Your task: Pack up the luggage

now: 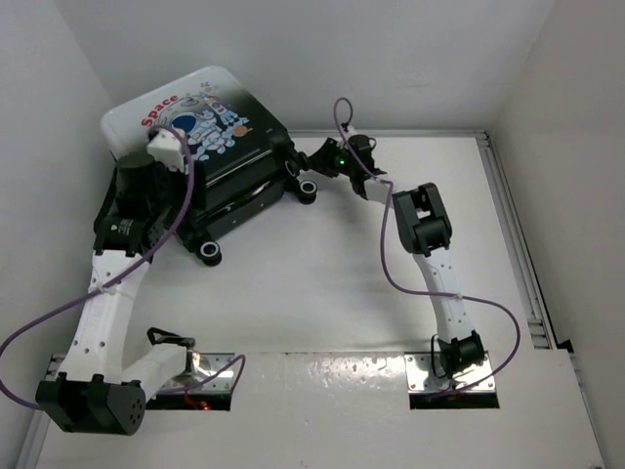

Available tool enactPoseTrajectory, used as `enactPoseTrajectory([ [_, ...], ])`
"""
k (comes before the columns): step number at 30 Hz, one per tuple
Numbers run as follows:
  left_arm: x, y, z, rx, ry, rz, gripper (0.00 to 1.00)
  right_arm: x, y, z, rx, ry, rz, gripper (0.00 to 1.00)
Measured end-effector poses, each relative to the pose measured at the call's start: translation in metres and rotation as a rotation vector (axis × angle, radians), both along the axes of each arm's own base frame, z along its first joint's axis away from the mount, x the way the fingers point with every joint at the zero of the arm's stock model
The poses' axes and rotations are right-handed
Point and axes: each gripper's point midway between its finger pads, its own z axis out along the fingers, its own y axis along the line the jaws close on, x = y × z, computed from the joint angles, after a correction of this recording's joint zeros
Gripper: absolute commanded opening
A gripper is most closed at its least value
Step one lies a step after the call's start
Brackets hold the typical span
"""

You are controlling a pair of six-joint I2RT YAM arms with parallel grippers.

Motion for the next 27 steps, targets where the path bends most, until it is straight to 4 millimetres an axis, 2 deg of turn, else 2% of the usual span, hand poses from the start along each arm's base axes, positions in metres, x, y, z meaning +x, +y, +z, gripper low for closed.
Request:
enactPoseTrajectory([
  [3,0.005,0.027,0.036,-0.058,-0.099,0.176,1.00,-0.007,0.031,-0.016,0.000,0.026,0.044,0.38],
  [6,0.006,0.072,0.060,-0.083,-0.165,0.395,1.00,-0.017,0.038,-0.037,-0.003,0.089,0.052,0.37],
  [10,0.012,0.140,0.063,-0.051,-0.162,0.647,1.00,-0.021,0.038,-0.039,0.006,0.100,0.054,0.36],
  [13,0.025,0.190,0.030,-0.045,-0.059,0.801,1.00,-0.023,0.036,-0.039,0.004,0.111,0.053,0.36],
  [14,0.029,0.205,0.013,-0.054,-0.011,0.842,1.00,-0.026,0.036,-0.039,0.003,0.117,0.057,0.36],
  [16,0.036,0.222,-0.027,-0.078,0.091,0.887,1.00,-0.032,0.036,-0.039,0.000,0.134,0.067,0.35],
  [19,0.037,0.231,-0.082,-0.110,0.241,0.932,1.00,-0.040,0.037,-0.040,-0.004,0.164,0.086,0.35],
  [25,0.033,0.231,-0.112,-0.187,0.265,0.982,1.00,-0.046,0.037,-0.041,-0.005,0.195,0.098,0.31],
  [27,0.036,0.229,-0.128,-0.213,0.284,0.962,1.00,-0.050,0.036,-0.040,-0.002,0.204,0.107,0.31],
])
